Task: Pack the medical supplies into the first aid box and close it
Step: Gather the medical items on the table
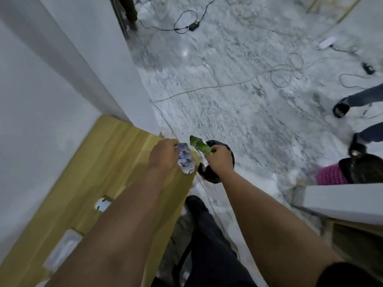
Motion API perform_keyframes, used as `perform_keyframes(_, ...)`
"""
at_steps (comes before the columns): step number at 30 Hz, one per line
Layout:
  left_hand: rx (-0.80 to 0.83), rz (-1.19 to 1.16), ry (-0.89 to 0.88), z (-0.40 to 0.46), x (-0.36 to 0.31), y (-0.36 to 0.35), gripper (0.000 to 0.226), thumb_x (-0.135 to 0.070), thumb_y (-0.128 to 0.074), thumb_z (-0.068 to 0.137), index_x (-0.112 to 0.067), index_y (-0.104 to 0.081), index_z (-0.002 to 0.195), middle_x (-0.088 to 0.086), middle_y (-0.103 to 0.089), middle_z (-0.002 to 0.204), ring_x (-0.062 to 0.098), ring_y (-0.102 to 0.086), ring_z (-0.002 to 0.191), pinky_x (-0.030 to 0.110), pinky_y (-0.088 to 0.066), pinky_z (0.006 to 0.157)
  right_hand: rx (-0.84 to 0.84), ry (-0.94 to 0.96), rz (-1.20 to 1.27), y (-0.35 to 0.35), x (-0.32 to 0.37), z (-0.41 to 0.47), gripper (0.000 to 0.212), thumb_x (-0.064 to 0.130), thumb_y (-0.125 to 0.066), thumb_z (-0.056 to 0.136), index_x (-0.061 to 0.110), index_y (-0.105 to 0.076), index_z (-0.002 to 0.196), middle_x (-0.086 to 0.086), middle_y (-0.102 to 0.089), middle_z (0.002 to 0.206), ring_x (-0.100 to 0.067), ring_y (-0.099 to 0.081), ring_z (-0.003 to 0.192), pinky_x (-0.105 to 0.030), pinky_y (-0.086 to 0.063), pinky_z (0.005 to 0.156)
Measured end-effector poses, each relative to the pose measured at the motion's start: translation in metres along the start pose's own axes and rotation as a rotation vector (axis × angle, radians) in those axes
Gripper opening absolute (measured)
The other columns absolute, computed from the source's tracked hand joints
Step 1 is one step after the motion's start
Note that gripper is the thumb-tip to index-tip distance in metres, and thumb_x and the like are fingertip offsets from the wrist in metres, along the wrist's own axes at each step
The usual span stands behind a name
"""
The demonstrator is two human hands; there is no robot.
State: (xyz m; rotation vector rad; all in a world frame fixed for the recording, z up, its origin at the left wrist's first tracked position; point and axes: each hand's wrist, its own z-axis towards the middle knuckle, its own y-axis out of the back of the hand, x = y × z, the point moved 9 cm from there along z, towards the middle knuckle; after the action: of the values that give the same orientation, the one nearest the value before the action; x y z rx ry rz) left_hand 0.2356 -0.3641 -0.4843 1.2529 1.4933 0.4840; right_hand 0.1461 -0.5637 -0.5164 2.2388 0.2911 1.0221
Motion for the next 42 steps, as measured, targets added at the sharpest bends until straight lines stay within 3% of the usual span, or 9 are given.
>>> perform_keyframes(5, 0.045, 0.099, -0.154, 0.041, -0.094, -0.029, 0.015, -0.008, -0.051, 0.096, -0.012, -0.059, 0.084, 0.003, -0.058, 0.087, 0.023, -0.061, 0.086, 0.032, -0.034, 0.069, -0.092, -0.128, -0.06, 0.057, -0.045, 0.029, 0.014, 0.01, -0.064, 0.083, 0.013, -0.062, 0.07, 0.0, -0.053, 0.058, -0.025, -0.056, 0.061, -0.026, -0.033, 0.046)
perform_keyframes(9, 0.12, 0.161, -0.198, 0.07, -0.135, -0.076, 0.022, -0.008, -0.05, 0.097, -0.01, -0.07, 0.106, 0.008, -0.064, 0.106, 0.028, -0.064, 0.094, 0.032, -0.035, 0.066, -0.066, -0.212, -0.108, 0.069, -0.079, 0.056, 0.013, 0.009, -0.063, 0.081, 0.011, -0.063, 0.069, -0.006, -0.057, 0.061, -0.029, -0.06, 0.065, -0.028, -0.036, 0.051)
perform_keyframes(15, 0.243, 0.231, -0.181, 0.098, -0.153, -0.14, 0.02, -0.014, -0.054, 0.098, -0.007, -0.067, 0.111, 0.012, -0.063, 0.107, 0.033, -0.064, 0.095, 0.037, -0.043, 0.069, 0.032, -0.236, -0.163, 0.051, -0.117, 0.103, 0.01, 0.005, -0.06, 0.086, 0.004, -0.069, 0.083, -0.011, -0.066, 0.077, -0.03, -0.063, 0.073, -0.028, -0.04, 0.055)
perform_keyframes(20, 0.284, 0.221, -0.147, 0.105, -0.146, -0.17, 0.035, -0.01, -0.053, 0.097, -0.008, -0.059, 0.131, 0.013, -0.058, 0.123, 0.032, -0.061, 0.103, 0.039, -0.049, 0.078, 0.126, -0.238, -0.245, 0.031, -0.139, 0.114, 0.029, 0.002, -0.058, 0.086, 0.012, -0.041, 0.066, -0.002, -0.045, 0.062, -0.026, -0.05, 0.065, -0.027, -0.027, 0.045)
perform_keyframes(23, 0.27, 0.23, -0.148, 0.102, -0.145, -0.162, 0.037, -0.016, -0.054, 0.098, -0.011, -0.058, 0.135, 0.011, -0.058, 0.126, 0.031, -0.062, 0.106, 0.043, -0.054, 0.083, 0.126, -0.223, -0.244, 0.034, -0.138, 0.108, 0.031, 0.009, -0.059, 0.09, 0.015, -0.041, 0.066, -0.002, -0.047, 0.063, -0.026, -0.052, 0.065, -0.027, -0.029, 0.047)
perform_keyframes(29, 0.15, 0.258, -0.144, 0.091, -0.143, -0.092, 0.037, -0.027, -0.053, 0.101, -0.015, -0.058, 0.135, 0.006, -0.057, 0.132, 0.028, -0.061, 0.113, 0.038, -0.046, 0.076, 0.07, -0.047, -0.264, 0.055, -0.078, 0.088, 0.031, 0.024, -0.057, 0.094, 0.018, -0.047, 0.065, 0.002, -0.051, 0.063, -0.025, -0.055, 0.067, -0.028, -0.036, 0.053)
perform_keyframes(33, 0.036, 0.271, -0.114, 0.069, -0.12, -0.015, 0.039, -0.028, -0.053, 0.1, -0.015, -0.058, 0.137, 0.004, -0.056, 0.131, 0.026, -0.06, 0.115, 0.036, -0.044, 0.074, 0.084, 0.113, -0.343, 0.055, -0.004, 0.062, 0.029, 0.038, -0.053, 0.099, 0.014, -0.069, 0.103, -0.008, -0.07, 0.096, -0.031, -0.065, 0.092, -0.037, -0.053, 0.073)
perform_keyframes(36, -0.092, 0.268, -0.051, 0.035, -0.084, 0.057, 0.037, -0.033, -0.056, 0.098, -0.015, -0.061, 0.131, 0.004, -0.058, 0.127, 0.027, -0.061, 0.111, 0.041, -0.053, 0.079, 0.127, 0.259, -0.474, 0.039, 0.065, 0.029, 0.054, 0.047, -0.049, 0.103, 0.016, -0.053, 0.146, -0.008, -0.061, 0.14, -0.029, -0.056, 0.128, -0.041, -0.049, 0.097)
perform_keyframes(42, -0.267, 0.235, 0.164, -0.079, 0.04, 0.175, 0.036, -0.032, -0.056, 0.095, -0.018, -0.062, 0.127, 0.003, -0.057, 0.123, 0.026, -0.06, 0.112, 0.037, -0.047, 0.076, 0.16, 0.644, -0.644, -0.035, 0.217, -0.07, 0.059, 0.05, -0.05, 0.102, 0.018, -0.045, 0.151, -0.007, -0.056, 0.146, -0.028, -0.052, 0.135, -0.045, -0.047, 0.106)
